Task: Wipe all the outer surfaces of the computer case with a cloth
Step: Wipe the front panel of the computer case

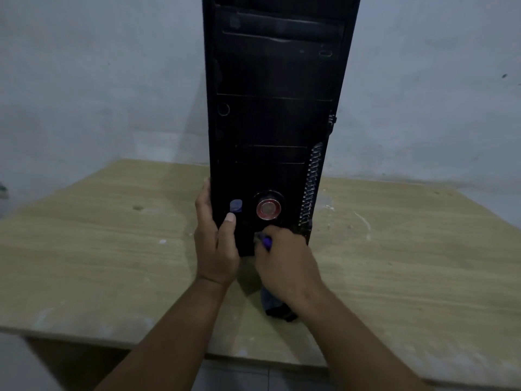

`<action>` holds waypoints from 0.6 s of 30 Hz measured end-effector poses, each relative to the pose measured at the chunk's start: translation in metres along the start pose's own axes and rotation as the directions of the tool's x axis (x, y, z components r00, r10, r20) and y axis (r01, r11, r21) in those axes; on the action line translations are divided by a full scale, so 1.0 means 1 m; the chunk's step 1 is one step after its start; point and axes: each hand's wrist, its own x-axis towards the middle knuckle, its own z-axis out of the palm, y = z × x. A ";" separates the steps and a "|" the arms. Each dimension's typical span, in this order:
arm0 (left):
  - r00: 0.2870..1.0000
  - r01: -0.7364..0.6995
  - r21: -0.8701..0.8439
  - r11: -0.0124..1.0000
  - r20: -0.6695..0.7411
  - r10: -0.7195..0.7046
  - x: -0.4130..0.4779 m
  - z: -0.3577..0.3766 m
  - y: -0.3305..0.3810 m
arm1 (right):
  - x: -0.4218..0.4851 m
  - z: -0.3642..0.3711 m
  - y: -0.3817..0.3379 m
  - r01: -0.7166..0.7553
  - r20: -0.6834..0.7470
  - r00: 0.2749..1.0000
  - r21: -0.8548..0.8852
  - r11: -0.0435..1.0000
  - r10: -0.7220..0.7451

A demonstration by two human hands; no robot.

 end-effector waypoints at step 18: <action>1.000 0.017 -0.087 0.996 -0.019 -0.019 0.002 -0.001 -0.007 | -0.002 0.018 0.000 -0.036 -0.224 0.917 0.778 0.627 0.331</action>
